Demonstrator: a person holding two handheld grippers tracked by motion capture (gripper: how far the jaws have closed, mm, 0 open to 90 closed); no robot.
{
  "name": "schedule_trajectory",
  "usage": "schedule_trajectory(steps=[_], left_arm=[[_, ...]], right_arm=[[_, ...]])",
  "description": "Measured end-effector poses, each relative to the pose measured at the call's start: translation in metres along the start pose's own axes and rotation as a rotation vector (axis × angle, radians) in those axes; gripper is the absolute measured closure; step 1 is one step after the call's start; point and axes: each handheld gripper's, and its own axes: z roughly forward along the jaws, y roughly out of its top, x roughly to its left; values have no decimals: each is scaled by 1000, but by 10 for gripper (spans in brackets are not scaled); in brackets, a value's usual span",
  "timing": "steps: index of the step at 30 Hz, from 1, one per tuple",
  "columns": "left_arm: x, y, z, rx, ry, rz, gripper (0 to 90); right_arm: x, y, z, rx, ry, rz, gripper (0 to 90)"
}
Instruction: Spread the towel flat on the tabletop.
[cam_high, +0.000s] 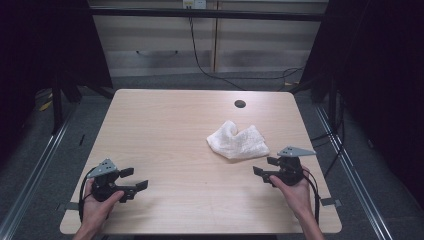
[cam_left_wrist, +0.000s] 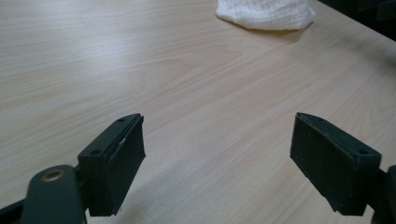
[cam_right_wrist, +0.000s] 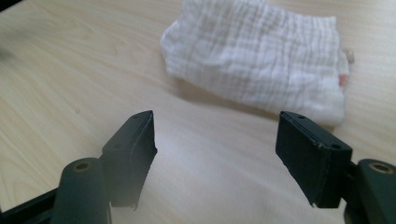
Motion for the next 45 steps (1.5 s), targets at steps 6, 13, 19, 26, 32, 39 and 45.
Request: schedule_trajectory(steps=[6, 13, 19, 26, 32, 39, 45], left_arm=[[-1, 2, 2, -6, -11, 10, 176], [0, 4, 4, -5, -15, 13, 176], [1, 4, 5, -2, -9, 13, 176], [-1, 3, 7, 17, -9, 36, 176], [-2, 3, 7, 17, -9, 36, 176], [-2, 3, 10, 38, -16, 50, 178], [1, 3, 10, 22, 5, 6, 220]], right_arm=[[-2, 28, 15, 2, 29, -16, 259], [-13, 61, 35, 7, 27, -26, 212], [-24, 77, 57, 71, 34, -38, 193], [-22, 84, 90, 156, 39, -73, 196], [-28, 75, 114, 216, 40, -49, 254], [-31, 61, 131, 253, 21, -54, 391], [-29, 59, 131, 251, -6, -44, 638]])
